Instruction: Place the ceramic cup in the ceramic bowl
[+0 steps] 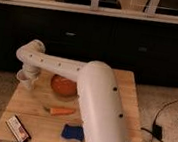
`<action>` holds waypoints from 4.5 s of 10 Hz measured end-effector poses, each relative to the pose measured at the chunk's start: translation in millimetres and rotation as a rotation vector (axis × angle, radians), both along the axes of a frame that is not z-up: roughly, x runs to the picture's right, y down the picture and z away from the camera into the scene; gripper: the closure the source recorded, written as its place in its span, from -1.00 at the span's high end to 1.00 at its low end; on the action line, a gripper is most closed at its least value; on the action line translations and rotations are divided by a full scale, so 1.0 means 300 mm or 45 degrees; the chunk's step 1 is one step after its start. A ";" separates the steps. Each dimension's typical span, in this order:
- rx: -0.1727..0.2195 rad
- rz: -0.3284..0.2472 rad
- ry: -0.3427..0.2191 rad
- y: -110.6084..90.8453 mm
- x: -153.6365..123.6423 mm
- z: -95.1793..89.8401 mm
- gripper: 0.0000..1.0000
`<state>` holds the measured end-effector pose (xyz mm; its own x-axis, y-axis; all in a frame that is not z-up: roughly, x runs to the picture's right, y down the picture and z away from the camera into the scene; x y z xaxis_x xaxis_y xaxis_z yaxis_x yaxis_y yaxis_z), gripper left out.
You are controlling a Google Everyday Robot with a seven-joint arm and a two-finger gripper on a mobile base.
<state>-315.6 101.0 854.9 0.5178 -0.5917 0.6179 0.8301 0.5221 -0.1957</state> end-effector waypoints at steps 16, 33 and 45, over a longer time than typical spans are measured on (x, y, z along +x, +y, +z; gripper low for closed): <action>0.050 0.072 0.051 -0.111 0.155 -0.060 -1.00; 0.079 0.119 0.078 -0.215 0.328 -0.129 -0.97; 0.083 0.198 0.130 -0.209 0.505 -0.186 -0.97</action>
<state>-164.1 38.2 799.1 0.6641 -0.5370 0.5202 0.7162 0.6567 -0.2364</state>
